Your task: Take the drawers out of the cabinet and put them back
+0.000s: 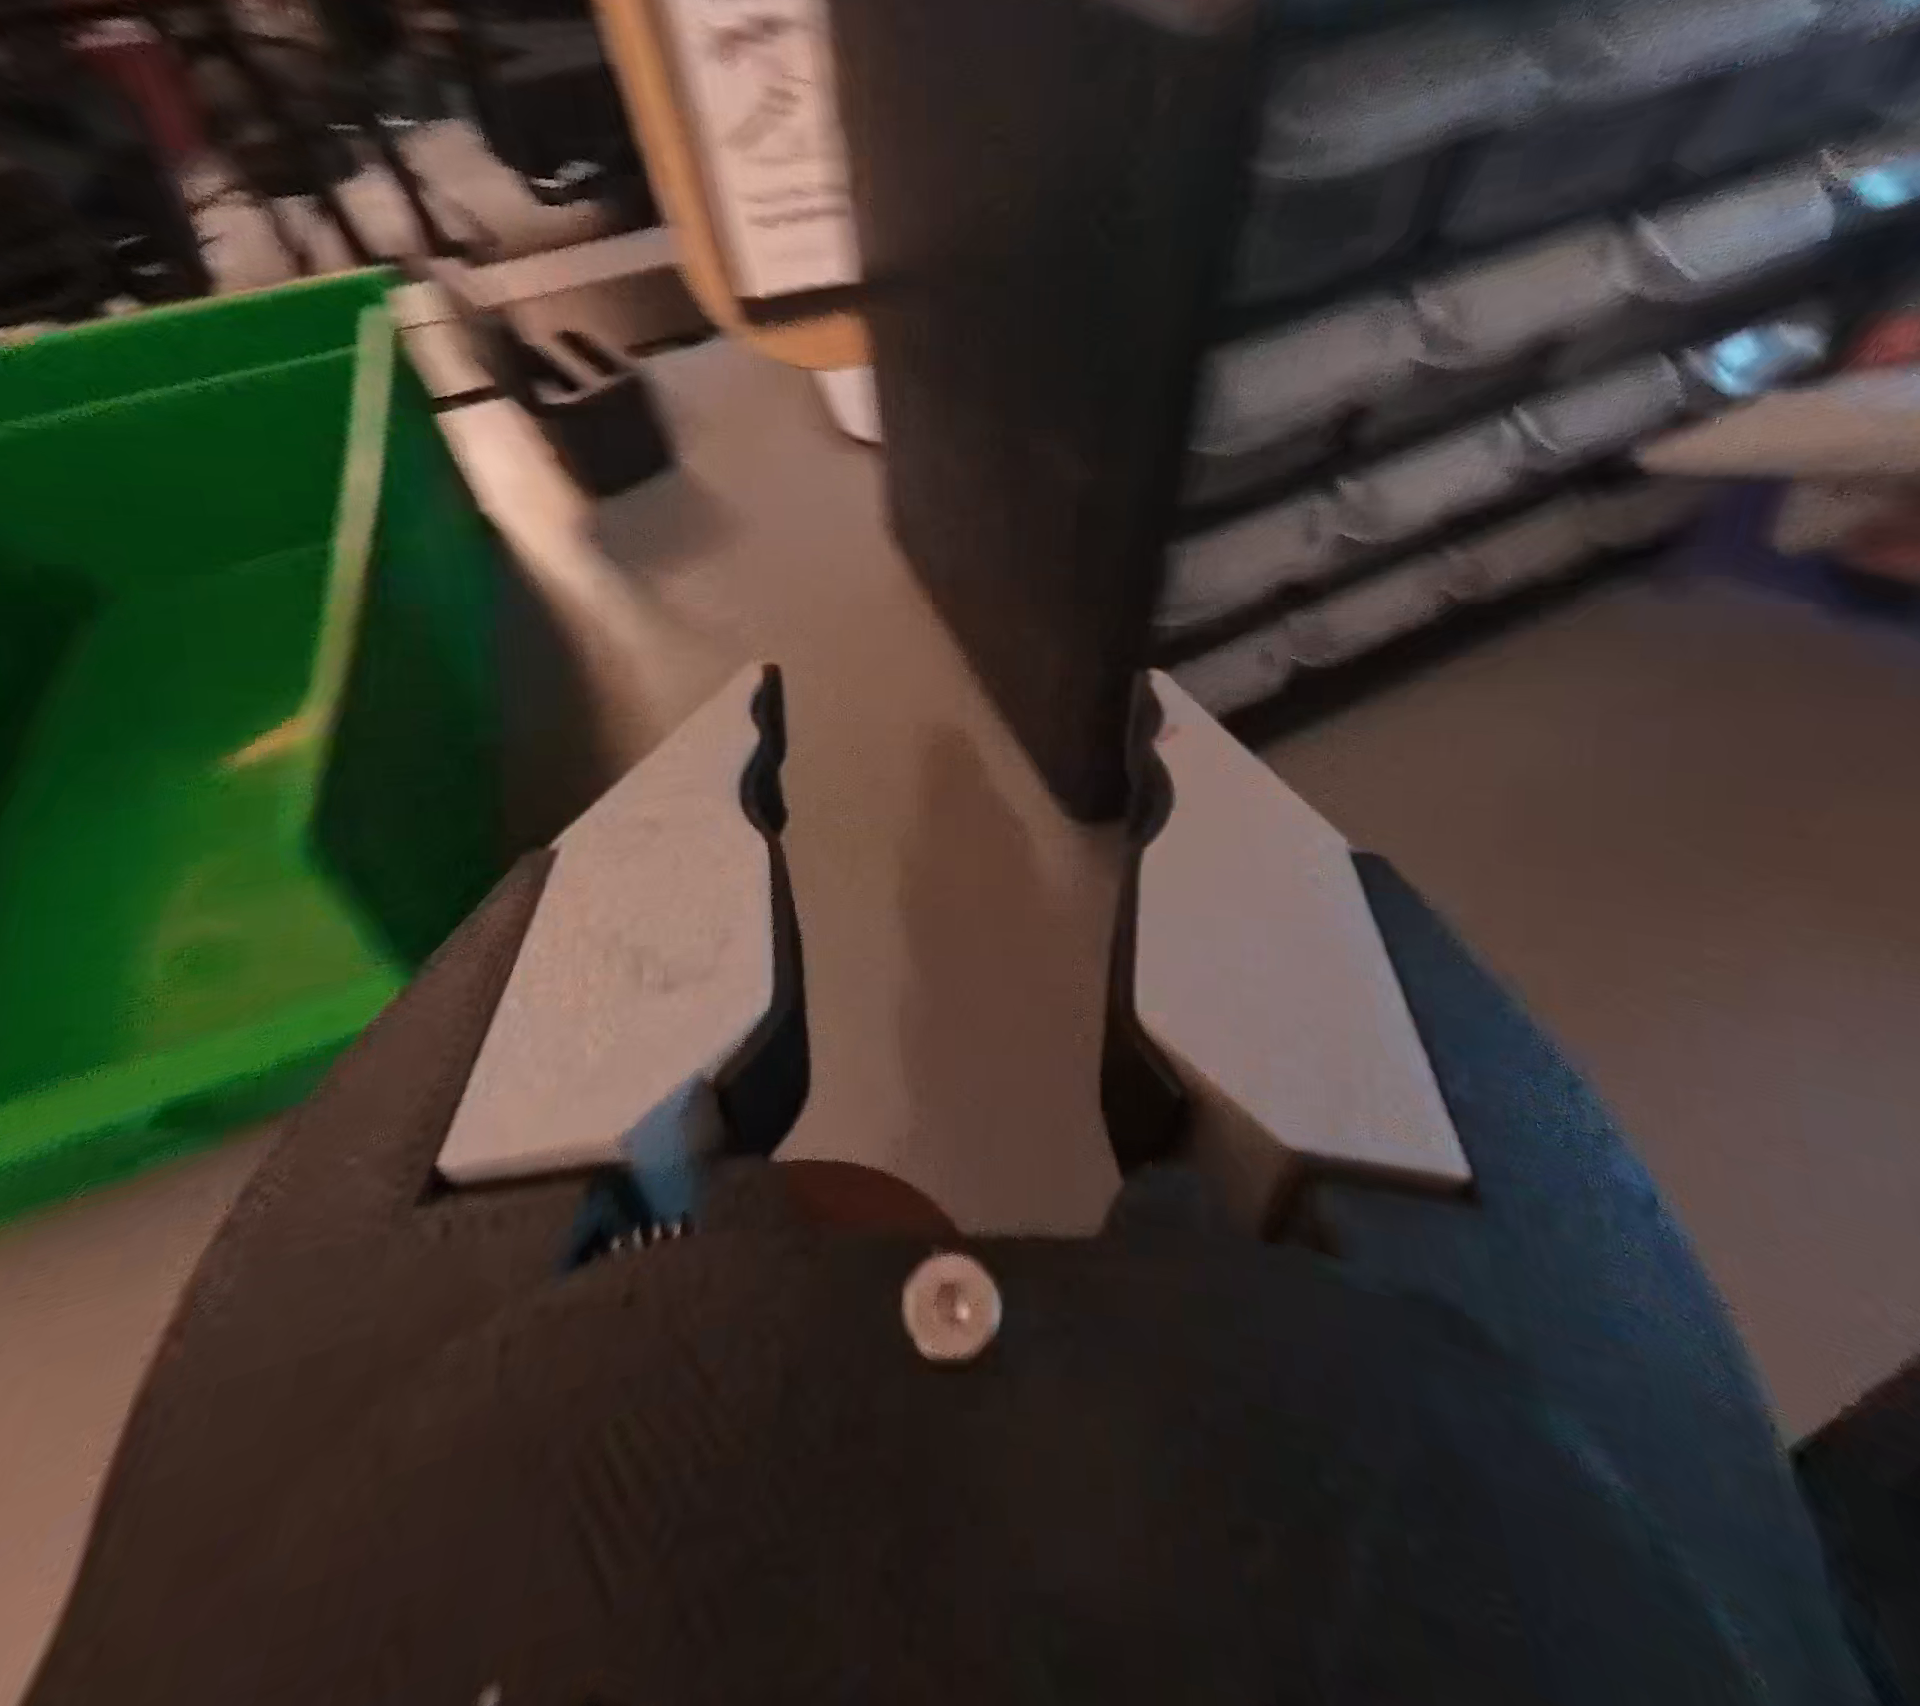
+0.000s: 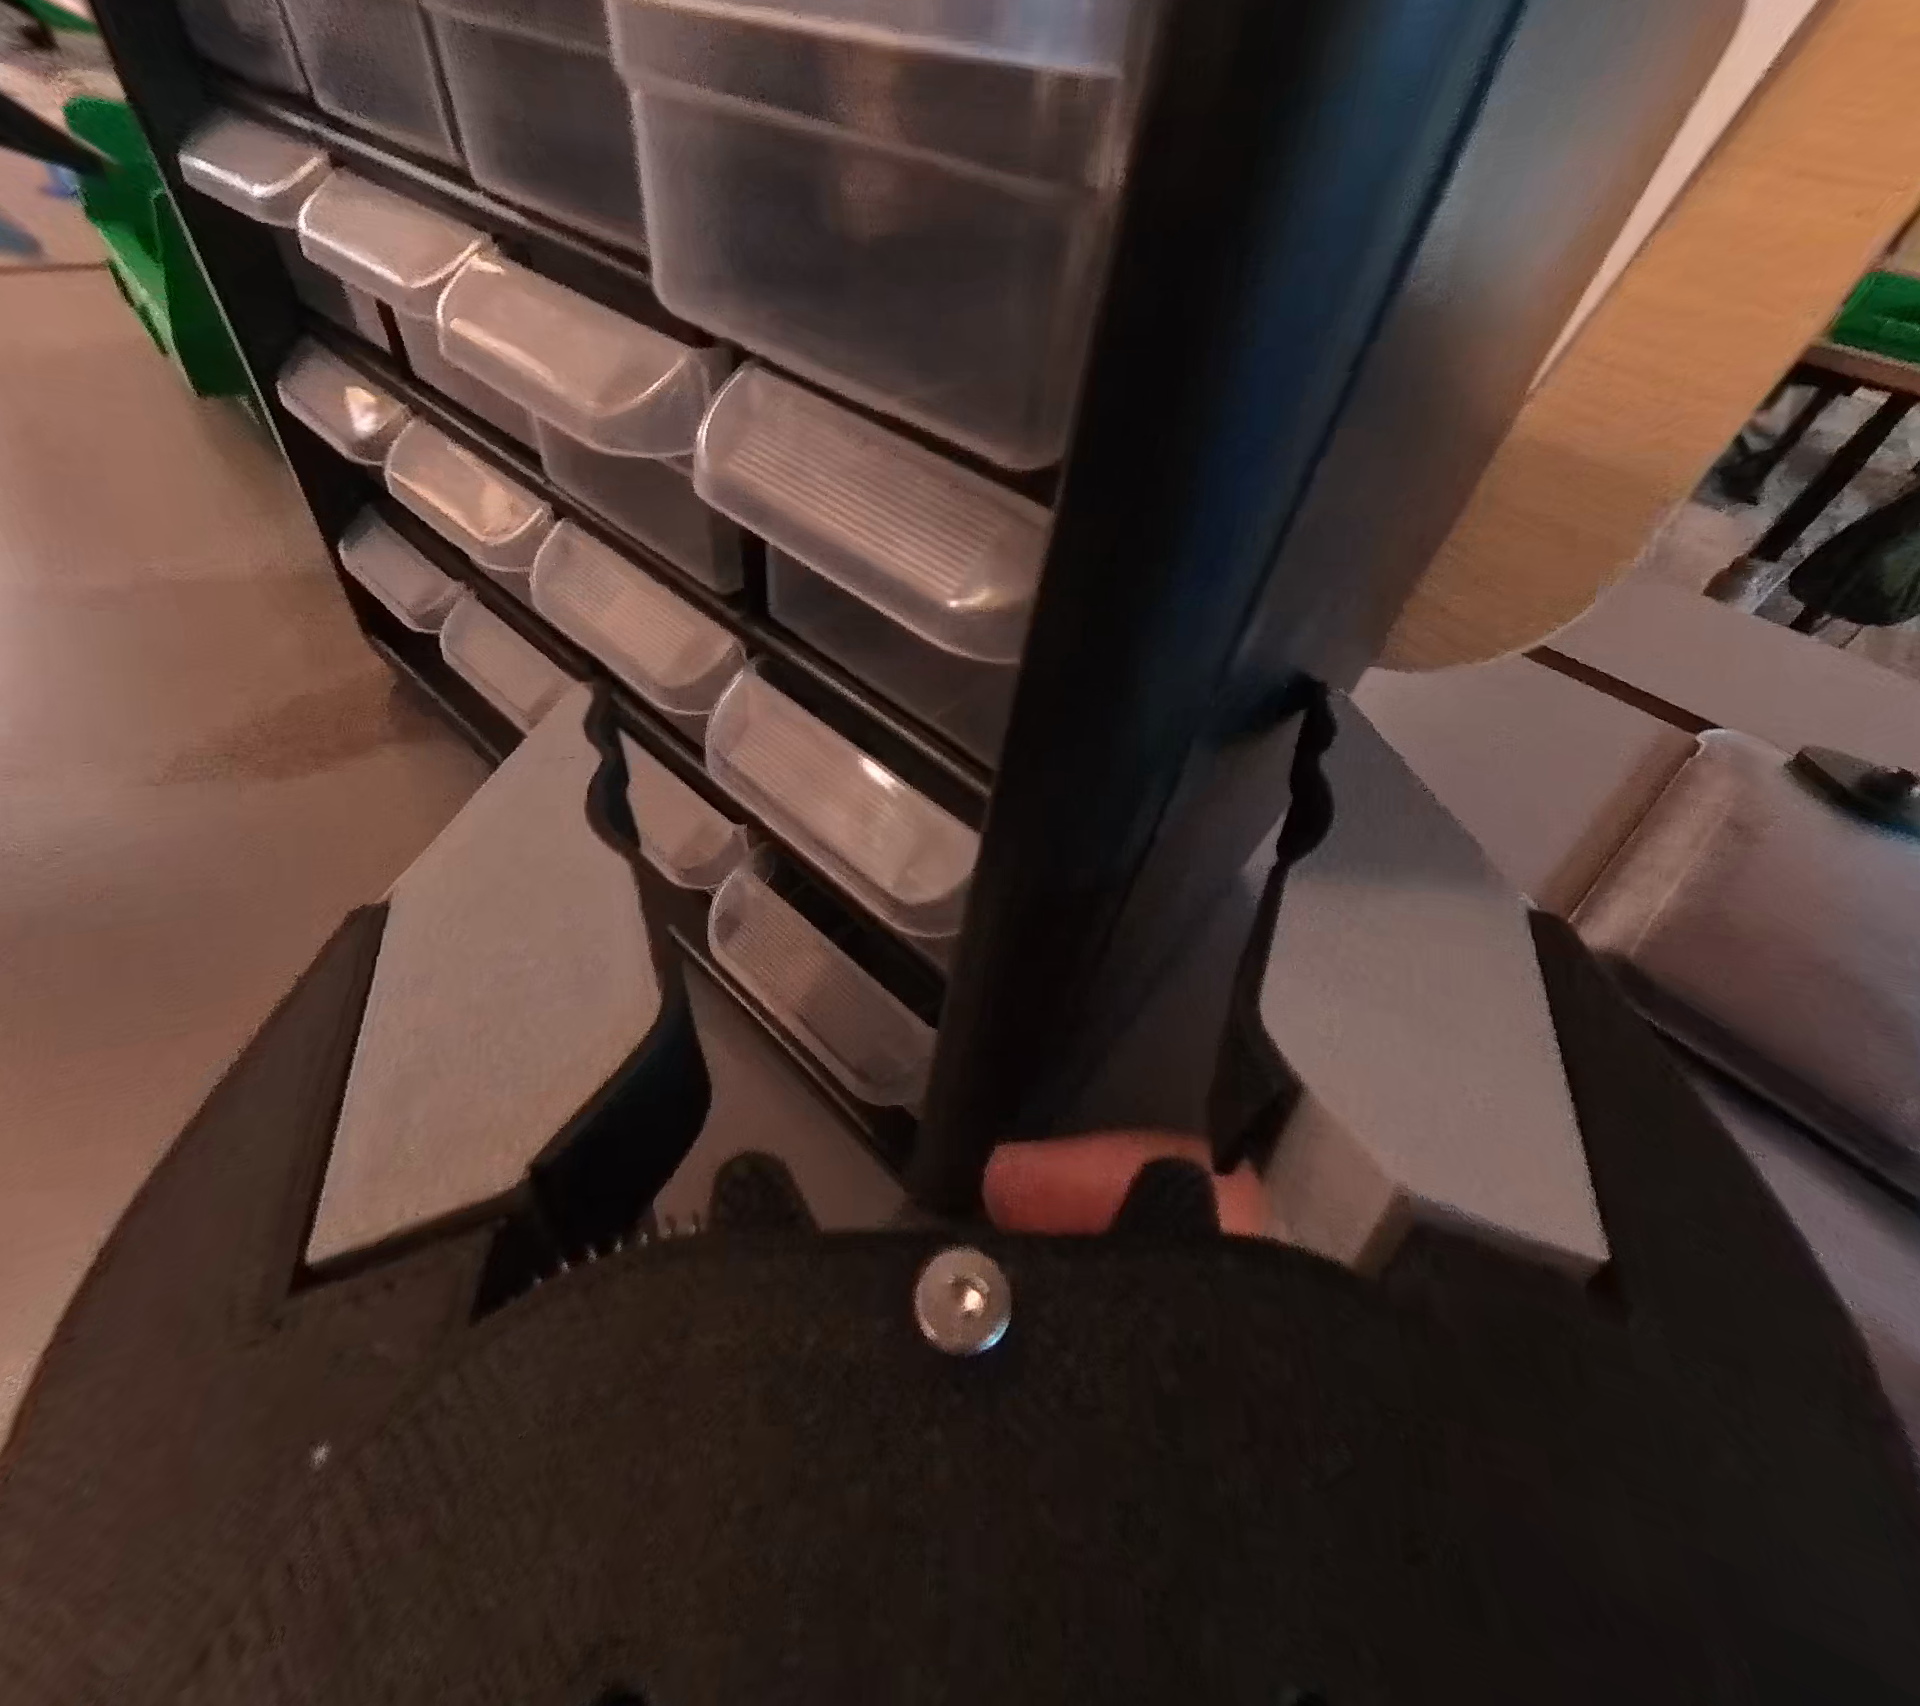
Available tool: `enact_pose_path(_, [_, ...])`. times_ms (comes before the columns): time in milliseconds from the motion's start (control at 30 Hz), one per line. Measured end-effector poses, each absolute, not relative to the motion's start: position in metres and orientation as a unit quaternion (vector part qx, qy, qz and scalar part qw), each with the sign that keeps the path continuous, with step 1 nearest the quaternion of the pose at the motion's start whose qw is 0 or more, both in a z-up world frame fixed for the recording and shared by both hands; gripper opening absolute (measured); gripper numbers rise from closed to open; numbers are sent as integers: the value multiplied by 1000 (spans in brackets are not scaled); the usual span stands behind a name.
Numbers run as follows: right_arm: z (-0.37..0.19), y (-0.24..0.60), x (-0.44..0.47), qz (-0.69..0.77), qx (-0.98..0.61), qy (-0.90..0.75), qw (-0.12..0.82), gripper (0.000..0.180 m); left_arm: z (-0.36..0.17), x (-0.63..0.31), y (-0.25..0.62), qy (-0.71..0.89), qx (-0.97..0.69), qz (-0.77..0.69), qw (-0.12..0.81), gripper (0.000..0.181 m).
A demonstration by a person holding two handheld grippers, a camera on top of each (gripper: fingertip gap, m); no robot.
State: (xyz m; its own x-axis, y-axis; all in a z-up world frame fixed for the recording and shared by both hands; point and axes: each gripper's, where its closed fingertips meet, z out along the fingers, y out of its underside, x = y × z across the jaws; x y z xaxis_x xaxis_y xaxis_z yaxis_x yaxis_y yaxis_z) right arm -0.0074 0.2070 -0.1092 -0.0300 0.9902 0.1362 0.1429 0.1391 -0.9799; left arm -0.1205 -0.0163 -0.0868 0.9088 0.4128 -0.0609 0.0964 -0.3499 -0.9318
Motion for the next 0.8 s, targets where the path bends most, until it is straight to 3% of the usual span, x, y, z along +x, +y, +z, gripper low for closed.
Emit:
enact_pose_path(200, [-109,197,-5,453,-479,-572,488,116,-134,-100,45,-94,-852,60,511,81])
enact_pose_path(267, [-110,195,-2,457,-475,-575,485,117,-135,-108,44,-97,-849,84,513,67])
enact_pose_path(433, [-112,180,-1,463,-456,-592,477,128,-136,-107,32,-89,-846,97,517,64])
enact_pose_path(533, [-115,177,-4,440,-450,-601,493,119,-136,-112,26,-101,-838,105,526,62])
enact_pose_path(633, [-116,176,-5,437,-450,-602,494,122,-135,-116,24,-112,-825,100,544,56])
enact_pose_path(733, [-114,186,-4,449,-475,-578,490,98,-136,-119,25,-121,-811,108,563,52])
enact_pose_path(800, [-116,186,-4,452,-484,-576,479,99,-138,-120,28,-125,-796,106,583,55])
